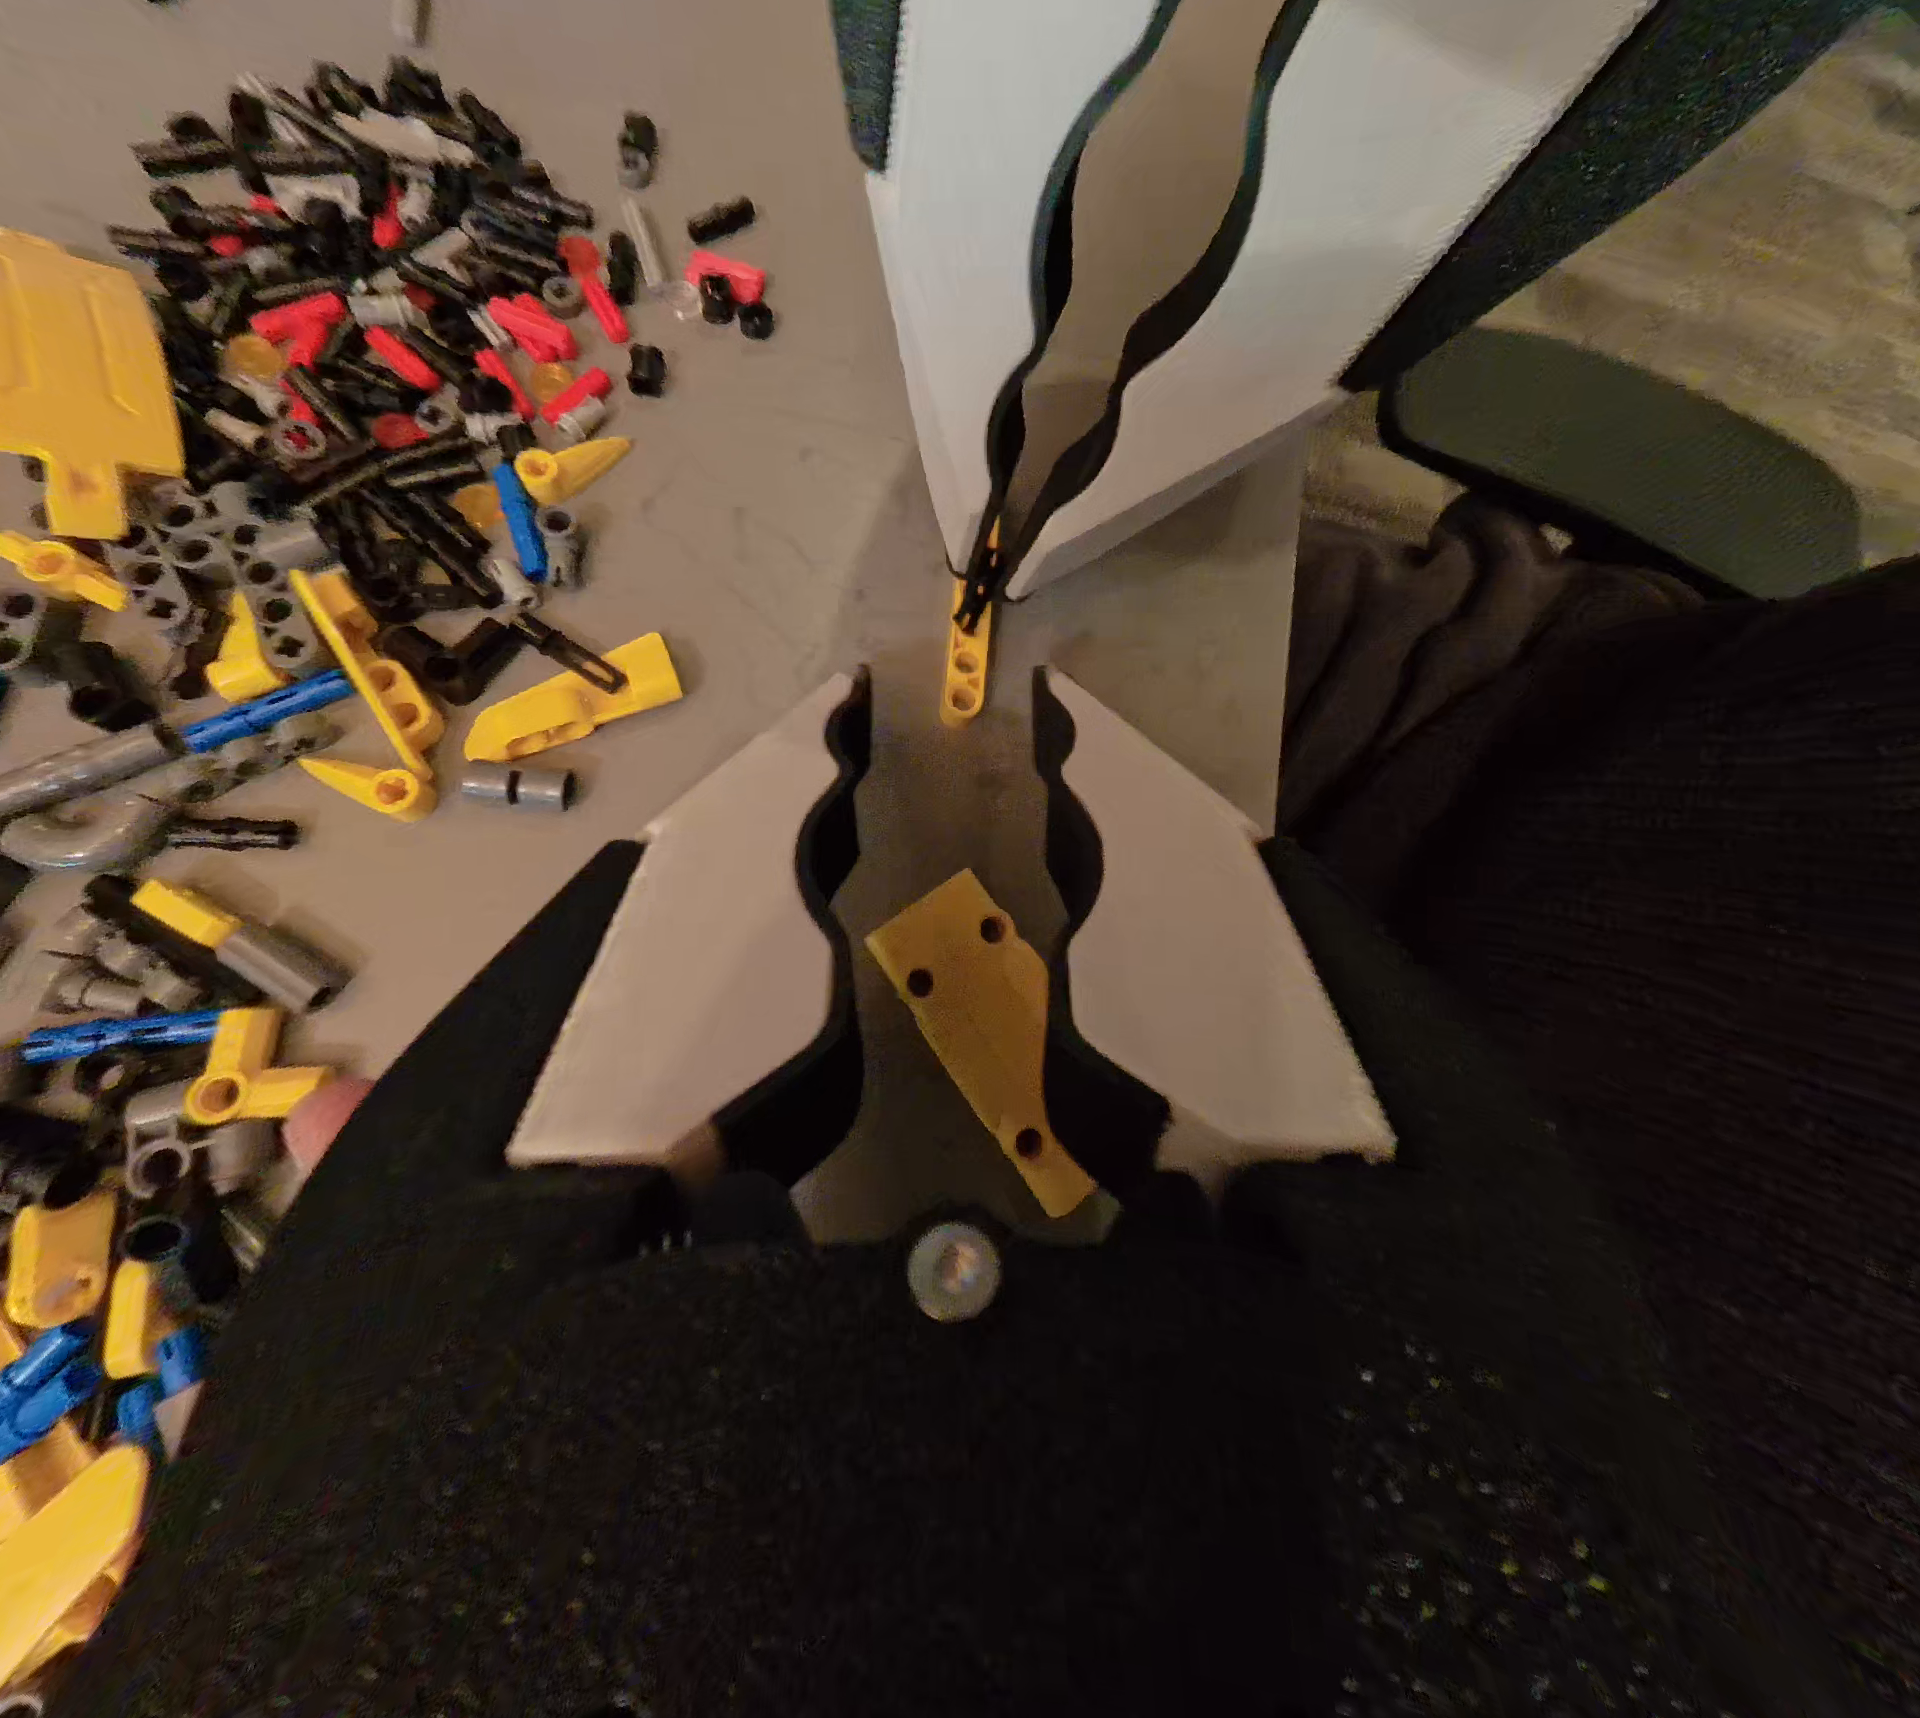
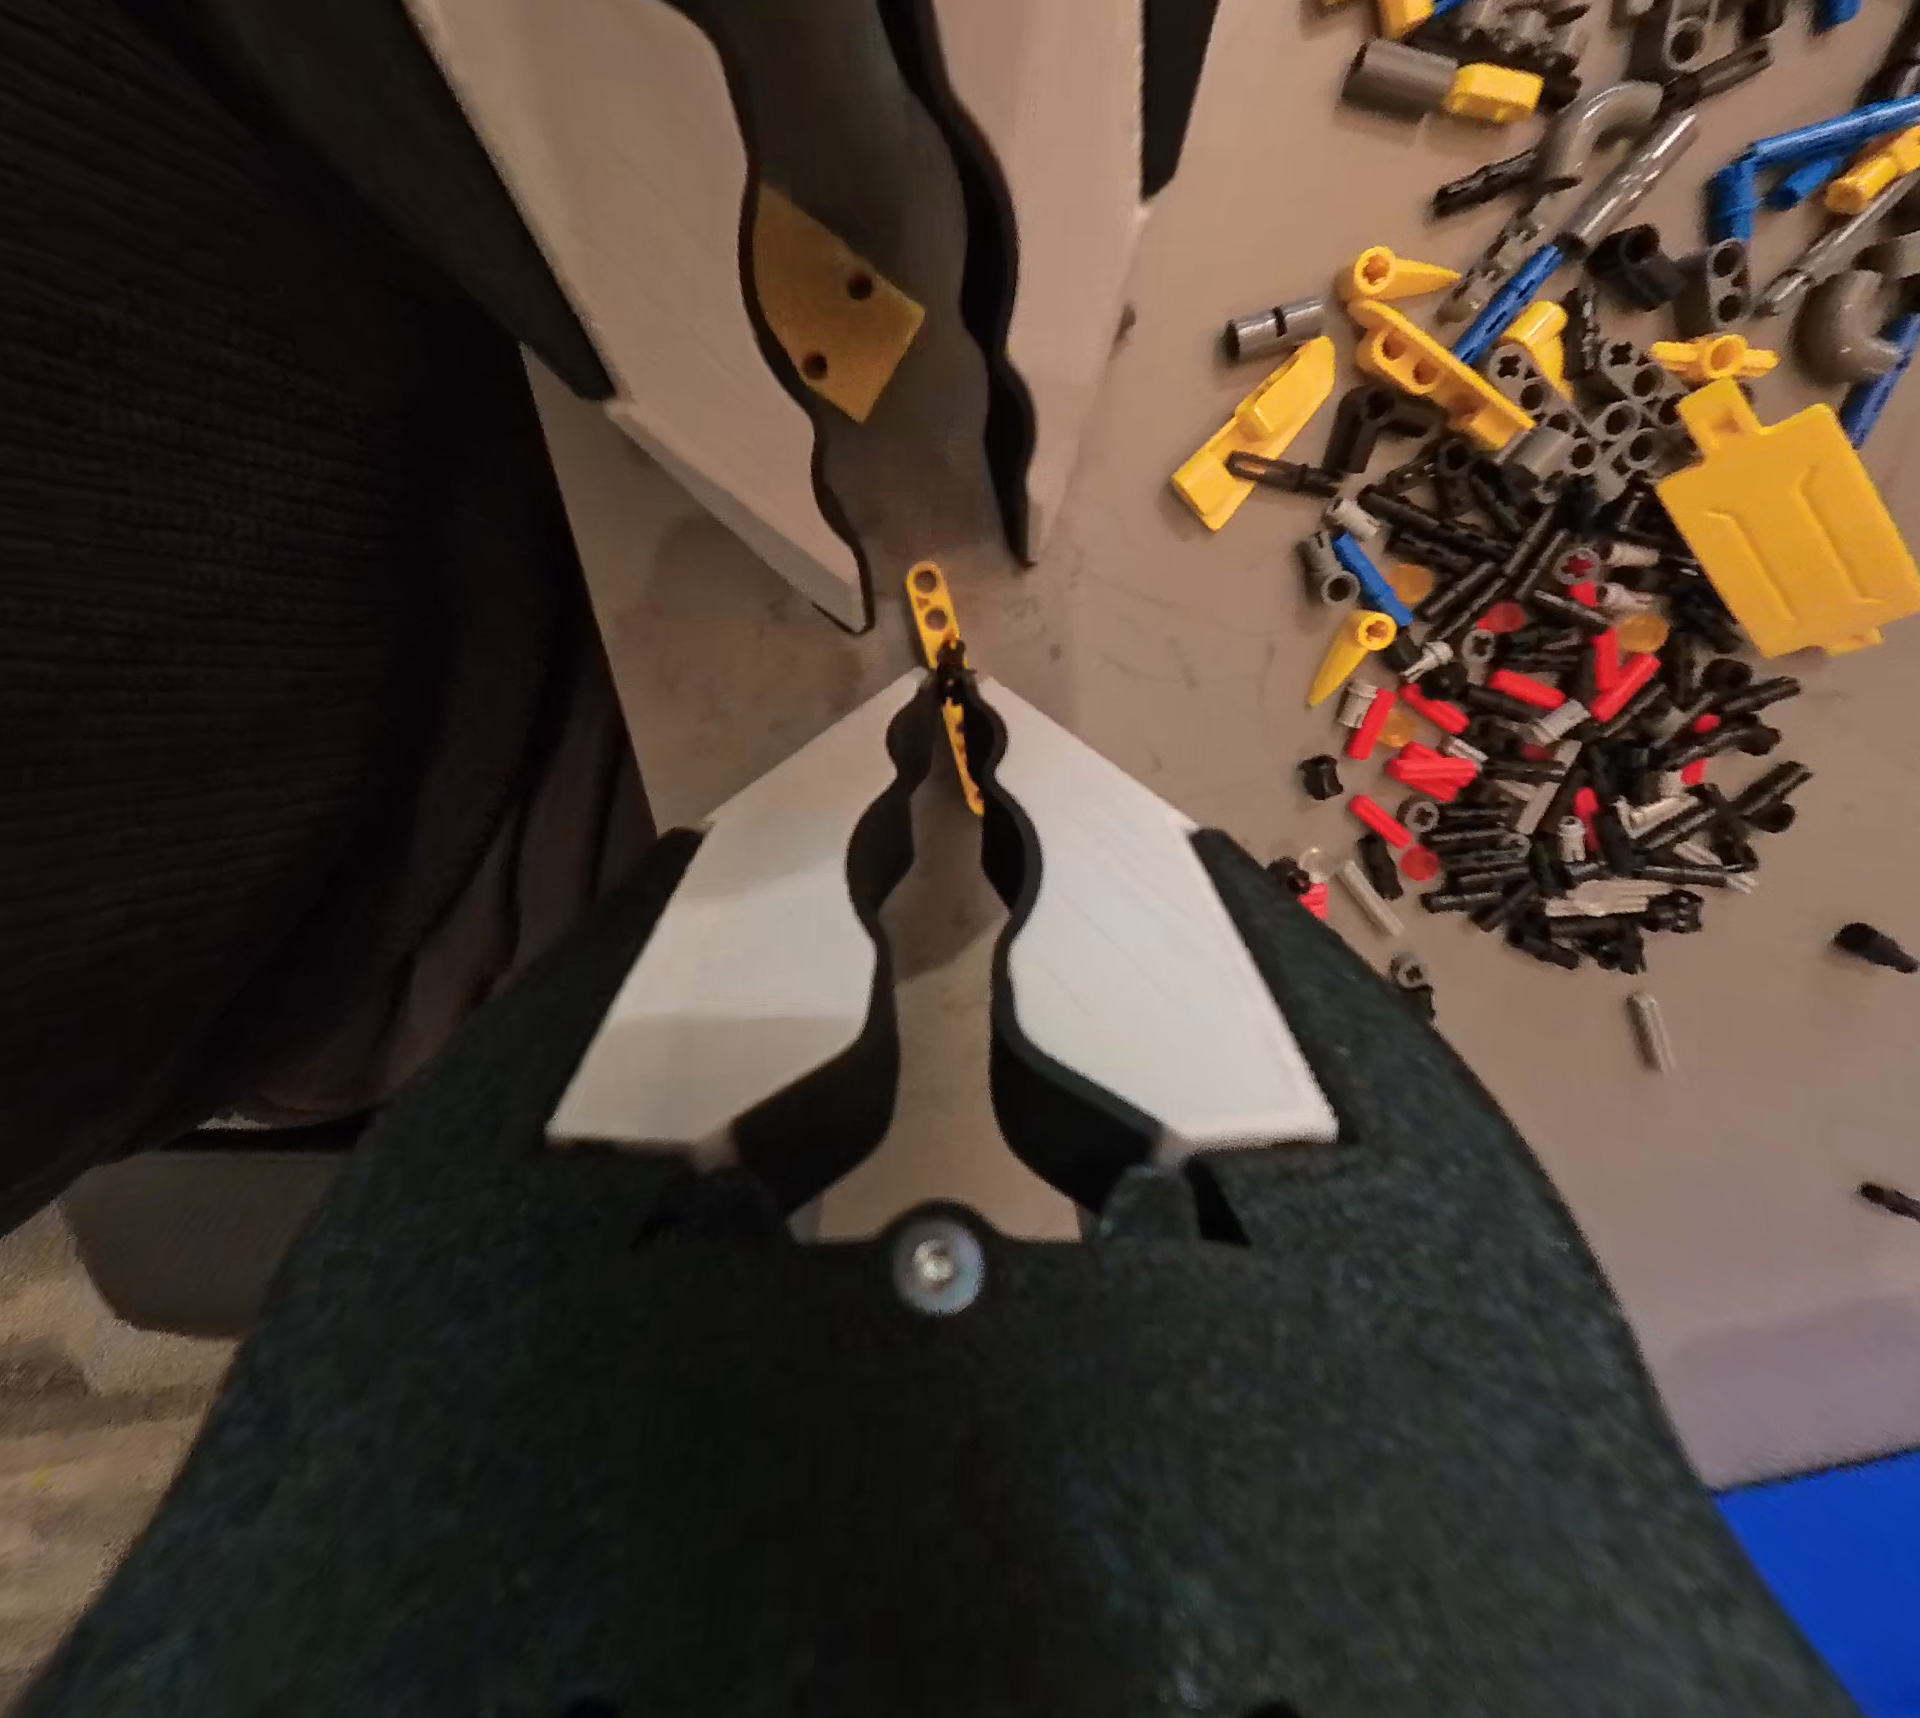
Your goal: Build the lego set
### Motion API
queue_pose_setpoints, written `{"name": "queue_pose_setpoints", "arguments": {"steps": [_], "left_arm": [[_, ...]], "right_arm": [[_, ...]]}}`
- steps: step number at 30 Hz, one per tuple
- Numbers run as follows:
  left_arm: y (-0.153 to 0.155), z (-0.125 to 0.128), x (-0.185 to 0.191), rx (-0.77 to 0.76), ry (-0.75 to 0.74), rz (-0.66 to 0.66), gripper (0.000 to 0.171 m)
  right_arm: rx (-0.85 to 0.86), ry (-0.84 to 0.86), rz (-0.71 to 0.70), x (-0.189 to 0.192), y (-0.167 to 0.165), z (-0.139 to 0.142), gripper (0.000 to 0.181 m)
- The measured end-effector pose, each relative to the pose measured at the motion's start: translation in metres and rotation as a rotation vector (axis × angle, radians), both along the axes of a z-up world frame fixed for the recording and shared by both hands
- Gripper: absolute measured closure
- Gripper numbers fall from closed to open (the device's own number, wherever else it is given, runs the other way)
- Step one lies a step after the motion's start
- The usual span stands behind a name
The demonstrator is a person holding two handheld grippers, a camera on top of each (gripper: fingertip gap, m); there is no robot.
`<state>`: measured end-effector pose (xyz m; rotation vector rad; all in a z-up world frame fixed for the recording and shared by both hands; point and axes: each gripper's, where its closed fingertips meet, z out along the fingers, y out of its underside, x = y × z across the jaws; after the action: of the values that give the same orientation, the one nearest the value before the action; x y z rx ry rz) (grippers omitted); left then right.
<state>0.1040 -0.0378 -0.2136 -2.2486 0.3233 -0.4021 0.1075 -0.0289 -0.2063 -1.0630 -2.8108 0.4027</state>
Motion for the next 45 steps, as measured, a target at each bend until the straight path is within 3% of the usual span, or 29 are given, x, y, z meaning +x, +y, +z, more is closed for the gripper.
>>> {"name": "queue_pose_setpoints", "arguments": {"steps": [1, 7, 11, 14, 20, 23, 28, 36, 40, 45], "left_arm": [[0.000, 0.006, -0.001, 0.032, -0.024, 0.004, 0.137], [-0.006, 0.058, -0.006, 0.340, -0.122, -0.008, 0.142], [-0.007, 0.061, -0.003, 0.417, 0.022, -0.019, 0.166], [-0.006, 0.058, -0.002, 0.444, 0.124, -0.013, 0.167], [-0.009, 0.068, -0.009, 0.491, 0.105, 0.014, 0.168], [-0.009, 0.069, -0.011, 0.498, 0.111, 0.026, 0.168], [-0.009, 0.068, -0.010, 0.495, 0.115, 0.020, 0.168], [-0.007, 0.064, -0.009, 0.479, 0.121, 0.015, 0.168], [-0.006, 0.060, -0.010, 0.452, 0.105, 0.018, 0.146], [-0.012, 0.051, 0.003, 0.425, 0.167, -0.066, 0.146]], "right_arm": [[-0.023, 0.024, -0.007, -0.001, -0.002, 0.005, 0.177], [-0.288, 0.213, -0.070, -0.012, -0.021, 0.047, 0.177], [-0.454, 0.214, -0.195, -0.013, -0.023, 0.058, 0.177], [-0.562, 0.193, -0.289, -0.013, -0.023, 0.058, 0.177], [-0.796, 0.204, -0.442, -0.020, -0.025, 0.070, 0.176], [-0.716, 0.248, -0.455, -0.022, -0.017, 0.069, 0.166], [-0.698, 0.248, -0.443, -0.021, -0.022, 0.070, 0.166], [-0.676, 0.221, -0.415, -0.021, -0.024, 0.064, 0.177], [-0.550, 0.253, -0.396, -0.021, -0.008, 0.058, 0.178], [-0.300, 0.175, -0.289, -0.006, 0.003, 0.021, 0.178]]}}
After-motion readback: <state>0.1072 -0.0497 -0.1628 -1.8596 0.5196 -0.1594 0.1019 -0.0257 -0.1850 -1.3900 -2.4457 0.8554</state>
